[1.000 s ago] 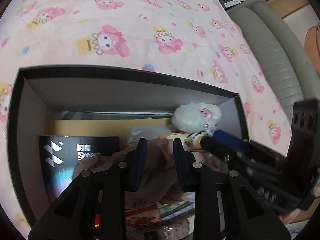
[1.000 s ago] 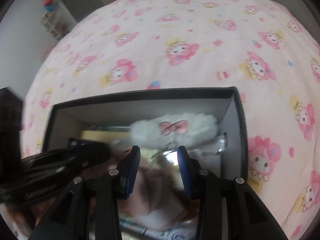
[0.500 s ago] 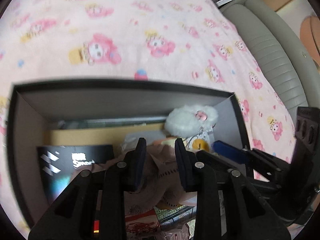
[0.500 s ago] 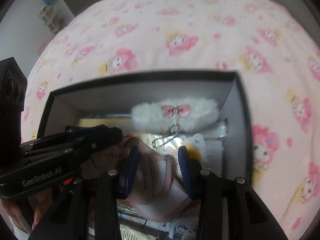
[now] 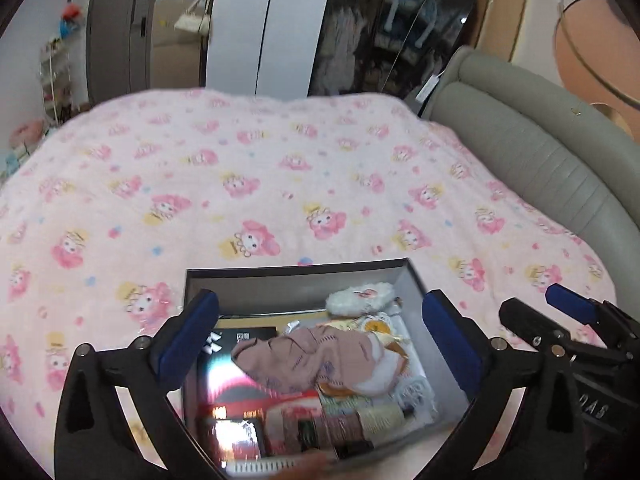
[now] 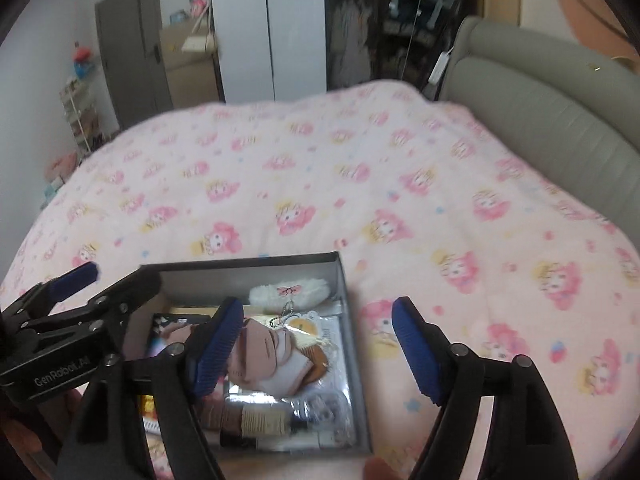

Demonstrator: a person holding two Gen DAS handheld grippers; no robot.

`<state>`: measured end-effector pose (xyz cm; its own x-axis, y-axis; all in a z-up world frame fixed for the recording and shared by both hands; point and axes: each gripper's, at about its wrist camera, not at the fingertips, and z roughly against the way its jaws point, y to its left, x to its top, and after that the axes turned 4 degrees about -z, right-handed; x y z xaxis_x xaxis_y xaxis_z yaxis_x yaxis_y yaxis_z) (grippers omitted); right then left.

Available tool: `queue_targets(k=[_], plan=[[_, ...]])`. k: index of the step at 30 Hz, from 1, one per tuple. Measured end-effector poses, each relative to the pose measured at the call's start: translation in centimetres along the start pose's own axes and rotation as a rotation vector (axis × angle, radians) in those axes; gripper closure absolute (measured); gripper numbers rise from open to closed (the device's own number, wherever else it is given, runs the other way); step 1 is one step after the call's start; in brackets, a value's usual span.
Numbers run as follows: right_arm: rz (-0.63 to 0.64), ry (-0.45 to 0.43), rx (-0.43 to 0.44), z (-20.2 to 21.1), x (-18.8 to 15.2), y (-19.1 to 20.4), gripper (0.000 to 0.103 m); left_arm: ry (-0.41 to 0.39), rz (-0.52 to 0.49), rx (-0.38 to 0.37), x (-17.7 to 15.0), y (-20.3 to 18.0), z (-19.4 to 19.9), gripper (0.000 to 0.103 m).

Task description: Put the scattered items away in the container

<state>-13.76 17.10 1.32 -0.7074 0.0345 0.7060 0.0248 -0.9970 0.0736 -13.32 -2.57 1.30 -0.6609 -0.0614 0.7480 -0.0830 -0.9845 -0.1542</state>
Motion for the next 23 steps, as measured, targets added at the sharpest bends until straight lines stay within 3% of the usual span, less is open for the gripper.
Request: queue_targets(k=[4, 11, 23], plan=[[-0.030, -0.059, -0.027, 5.6, -1.0, -1.0, 0.022, -0.051, -0.025, -0.018, -0.3, -1.5, 4.9, 0.001], [-0.057, -0.126, -0.066, 10.9, -4.4, -1.7, 0.022, -0.100, -0.063, 0.031, -2.8, -4.0, 11.8, 0.001], [-0.082, -0.115, -0.093, 13.4, -10.0, -2.5, 0.022, -0.066, -0.059, 0.082, -8.9, -5.3, 14.7, 0.001]])
